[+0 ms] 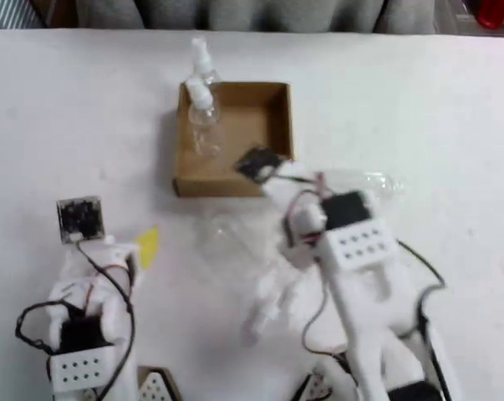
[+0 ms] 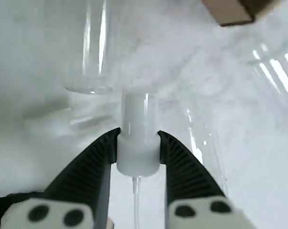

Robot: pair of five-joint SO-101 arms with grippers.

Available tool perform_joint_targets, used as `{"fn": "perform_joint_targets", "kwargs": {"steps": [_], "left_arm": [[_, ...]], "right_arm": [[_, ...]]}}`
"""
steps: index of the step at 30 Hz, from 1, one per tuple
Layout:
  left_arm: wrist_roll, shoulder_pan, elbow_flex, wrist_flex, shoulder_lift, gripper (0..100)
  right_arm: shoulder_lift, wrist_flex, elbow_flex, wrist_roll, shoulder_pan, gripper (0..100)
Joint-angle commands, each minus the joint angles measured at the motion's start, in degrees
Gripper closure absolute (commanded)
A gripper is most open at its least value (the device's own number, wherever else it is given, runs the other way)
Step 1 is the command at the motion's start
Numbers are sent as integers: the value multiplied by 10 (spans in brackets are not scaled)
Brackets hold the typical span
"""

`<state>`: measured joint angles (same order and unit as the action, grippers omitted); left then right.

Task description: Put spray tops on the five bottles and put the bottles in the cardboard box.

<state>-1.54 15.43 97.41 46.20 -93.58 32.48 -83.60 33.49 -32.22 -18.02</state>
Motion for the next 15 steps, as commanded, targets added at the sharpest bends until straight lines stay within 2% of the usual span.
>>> {"fn": "perform_joint_targets", "kwargs": {"steps": [1,6,10,15], "left_arm": [[-8,-14,-2,-18,-9,669],[-7,-18,-2,-4,-11,669],[-14,-83,-2,-4,-11,669],[-113,-145,-2,-4,-11,669]], "right_arm": [[63,-44,-26,-24,80,982],[84,-67,-25,-128,258,981],[62,-22,-18,-211,415,981],[17,80,23,-276,538,981]]}}
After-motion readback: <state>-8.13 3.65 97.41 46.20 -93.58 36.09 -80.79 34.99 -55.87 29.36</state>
